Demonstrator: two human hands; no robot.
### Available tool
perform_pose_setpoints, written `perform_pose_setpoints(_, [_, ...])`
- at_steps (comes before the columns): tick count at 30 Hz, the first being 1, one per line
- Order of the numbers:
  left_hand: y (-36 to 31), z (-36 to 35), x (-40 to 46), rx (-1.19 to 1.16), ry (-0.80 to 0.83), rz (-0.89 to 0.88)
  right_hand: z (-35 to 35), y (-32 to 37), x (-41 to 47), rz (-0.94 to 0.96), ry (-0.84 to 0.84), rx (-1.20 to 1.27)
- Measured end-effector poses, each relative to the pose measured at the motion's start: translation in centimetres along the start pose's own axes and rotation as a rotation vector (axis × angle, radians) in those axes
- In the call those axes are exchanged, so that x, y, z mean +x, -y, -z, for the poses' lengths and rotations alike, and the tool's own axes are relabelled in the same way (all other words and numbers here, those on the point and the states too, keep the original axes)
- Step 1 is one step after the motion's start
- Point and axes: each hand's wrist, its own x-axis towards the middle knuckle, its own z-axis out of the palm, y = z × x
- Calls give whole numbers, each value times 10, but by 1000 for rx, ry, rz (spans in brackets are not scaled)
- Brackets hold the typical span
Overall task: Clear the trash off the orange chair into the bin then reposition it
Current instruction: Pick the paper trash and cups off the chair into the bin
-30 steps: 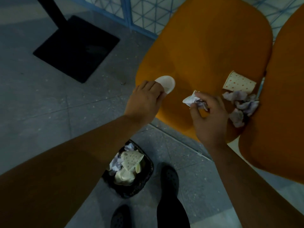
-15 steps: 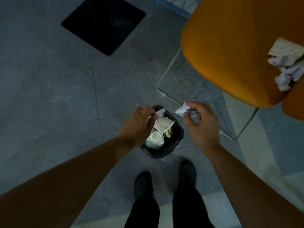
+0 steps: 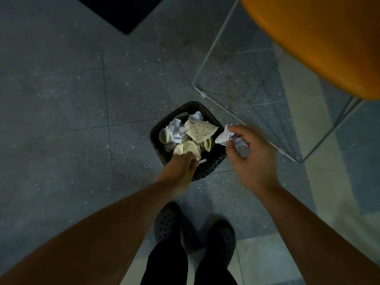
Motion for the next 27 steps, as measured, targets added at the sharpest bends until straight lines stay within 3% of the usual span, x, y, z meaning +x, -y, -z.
perform_pose_setpoints(4, [10,-10,14,28,-108,26,-12,-22,6,45,40,-91])
perform_pose_setpoints(10, [13,2,12,37,-322,-69,-46,-72,8,-135,389,-263])
perform_pose_setpoints(17, [-21,38,14,8,-414,-143,-10,-42,19,2,281,-175])
perform_pose_setpoints(27, [-124,135,23,-6,-361,-382,69,65,53,-91,151,-66])
